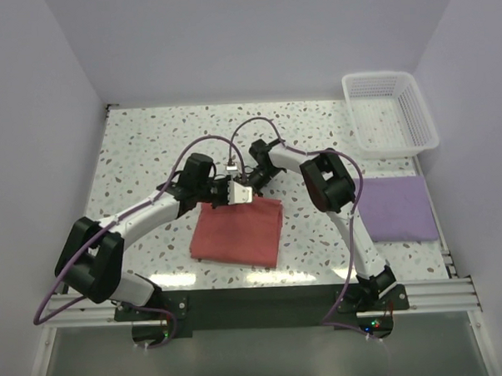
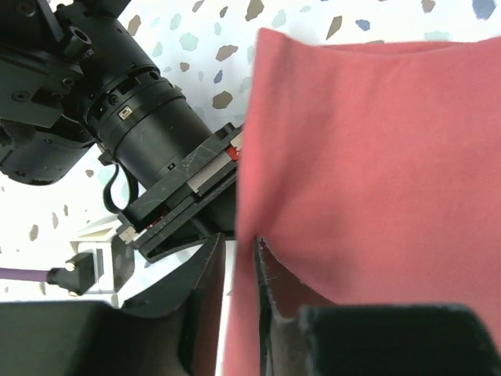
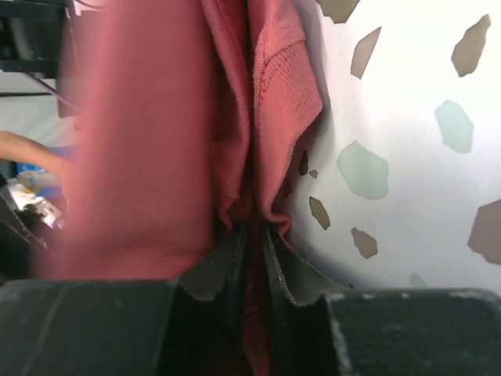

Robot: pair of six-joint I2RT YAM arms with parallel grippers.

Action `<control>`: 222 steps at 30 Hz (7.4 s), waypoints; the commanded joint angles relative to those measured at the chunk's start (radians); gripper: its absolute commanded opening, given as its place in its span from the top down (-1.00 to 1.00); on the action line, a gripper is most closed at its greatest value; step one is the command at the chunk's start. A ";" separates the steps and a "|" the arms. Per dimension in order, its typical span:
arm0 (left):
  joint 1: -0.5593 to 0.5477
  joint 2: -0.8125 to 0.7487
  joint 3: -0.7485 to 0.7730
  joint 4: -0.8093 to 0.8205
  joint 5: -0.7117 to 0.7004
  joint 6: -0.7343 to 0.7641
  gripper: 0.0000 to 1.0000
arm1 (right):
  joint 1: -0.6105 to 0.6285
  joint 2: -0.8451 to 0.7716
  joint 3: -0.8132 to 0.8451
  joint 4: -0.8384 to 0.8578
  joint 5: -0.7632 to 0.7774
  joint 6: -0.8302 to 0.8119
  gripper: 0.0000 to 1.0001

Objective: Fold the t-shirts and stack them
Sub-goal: Fold the tshirt, then neatly place the folded tshirt to the corner

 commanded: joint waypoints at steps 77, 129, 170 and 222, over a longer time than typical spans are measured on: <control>0.404 0.456 0.589 -0.737 0.257 0.031 1.00 | -0.146 -0.383 -0.063 -0.489 0.719 -0.520 1.00; 0.255 0.381 -0.014 0.192 0.502 -1.201 0.06 | -0.172 -0.436 -0.632 0.472 0.221 0.497 0.31; -0.443 0.220 -0.065 0.567 -0.378 -0.161 -0.21 | -0.391 -0.897 -0.830 0.516 0.691 0.674 -0.29; -0.369 0.134 0.006 0.482 -0.064 -0.474 0.66 | -0.310 -0.443 -0.623 0.342 0.357 0.666 1.00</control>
